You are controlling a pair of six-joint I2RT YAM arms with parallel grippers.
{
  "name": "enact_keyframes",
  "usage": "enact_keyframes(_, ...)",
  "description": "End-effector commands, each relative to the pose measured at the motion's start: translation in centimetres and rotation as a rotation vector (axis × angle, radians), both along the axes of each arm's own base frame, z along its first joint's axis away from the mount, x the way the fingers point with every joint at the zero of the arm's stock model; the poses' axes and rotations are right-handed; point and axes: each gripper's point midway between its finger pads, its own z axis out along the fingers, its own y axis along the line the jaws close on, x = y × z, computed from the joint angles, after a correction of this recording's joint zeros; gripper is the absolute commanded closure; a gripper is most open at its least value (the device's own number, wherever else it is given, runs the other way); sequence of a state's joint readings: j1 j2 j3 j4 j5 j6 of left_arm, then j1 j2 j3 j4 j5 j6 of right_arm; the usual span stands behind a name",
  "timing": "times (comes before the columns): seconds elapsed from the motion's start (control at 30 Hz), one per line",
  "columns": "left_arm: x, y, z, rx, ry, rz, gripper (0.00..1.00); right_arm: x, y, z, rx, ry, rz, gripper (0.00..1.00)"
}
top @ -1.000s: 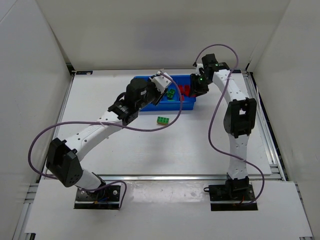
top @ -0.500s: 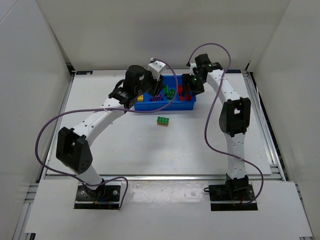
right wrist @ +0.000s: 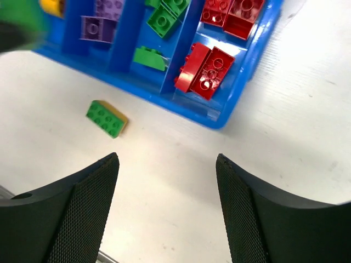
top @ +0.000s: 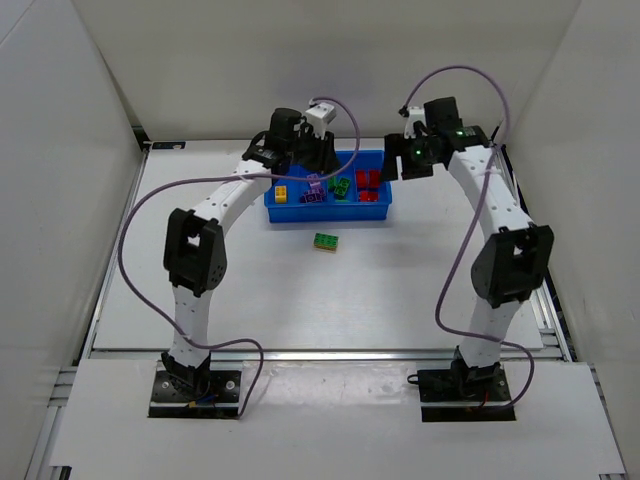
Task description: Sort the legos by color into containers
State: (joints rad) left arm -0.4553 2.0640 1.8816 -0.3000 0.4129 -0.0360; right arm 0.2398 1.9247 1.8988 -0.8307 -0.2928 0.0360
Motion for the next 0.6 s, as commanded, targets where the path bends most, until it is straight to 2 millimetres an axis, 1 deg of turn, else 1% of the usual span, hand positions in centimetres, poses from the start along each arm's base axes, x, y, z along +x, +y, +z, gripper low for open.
enact_keyframes(0.0,-0.4,-1.1,-0.9,-0.025,0.092,-0.039,0.88,-0.9,-0.7,3.8,0.033,-0.118,0.017,0.25)
enact_keyframes(0.03,0.1,-1.4,-0.7,-0.03,0.088,-0.037,0.87,-1.3,-1.0,3.4,0.033,-0.108,0.01,0.25)
enact_keyframes(0.07,0.4,-1.5,-1.1,-0.028,0.097,-0.033,0.87,-1.8,-1.4,4.4,0.018,-0.15,0.036,0.25)
enact_keyframes(0.1,0.9,-1.8,-1.9,-0.022,0.106,-0.031,0.86,-2.3,-1.7,3.9,0.009,-0.144,0.045,0.25)
enact_keyframes(0.13,1.2,-1.9,-2.5,-0.017,0.109,-0.031,0.86,-2.6,-1.9,4.1,0.006,-0.15,0.047,0.25)
enact_keyframes(0.2,1.6,-2.2,-2.9,-0.011,0.103,-0.035,0.85,-3.1,-2.4,4.7,0.006,-0.167,0.041,0.25)
enact_keyframes(0.23,1.8,-2.3,-4.5,0.005,0.128,-0.034,0.84,-3.2,-2.7,4.6,0.005,-0.163,0.035,0.25)
enact_keyframes(0.27,2.2,-2.5,-4.1,0.002,0.117,-0.035,0.84,-3.6,-3.1,4.6,0.009,-0.161,0.032,0.25)
enact_keyframes(0.3,2.5,-2.6,-4.3,0.008,0.117,-0.033,0.83,-3.9,-3.3,4.4,0.008,-0.154,0.029,0.25)
enact_keyframes(0.33,2.7,-2.6,-6.2,0.031,0.154,-0.026,0.81,-4.1,-3.4,4.4,0.011,-0.153,0.031,0.25)
enact_keyframes(0.37,3.2,-2.7,-5.8,0.027,0.14,-0.024,0.79,-4.5,-3.7,4.2,0.008,-0.146,0.03,0.25)
enact_keyframes(0.4,3.3,-2.8,-6.1,0.029,0.141,-0.028,0.78,-4.6,-3.8,4.0,0.01,-0.14,0.029,0.25)
enact_keyframes(0.43,3.7,-3.0,-6.6,0.031,0.143,-0.029,0.75,-4.7,-4.1,4.2,0.015,-0.144,0.026,0.25)
enact_keyframes(0.47,3.9,-3.0,-6.9,0.033,0.144,-0.026,0.71,-4.9,-4.1,3.9,0.017,-0.135,0.027,0.25)
enact_keyframes(0.53,4.3,-3.1,-7.2,0.034,0.14,-0.019,0.59,-5.0,-4.4,3.8,0.018,-0.13,0.027,0.25)
enact_keyframes(0.57,4.6,-3.2,-7.5,0.037,0.141,-0.015,0.49,-5.2,-4.3,3.7,0.019,-0.128,0.04,0.25)
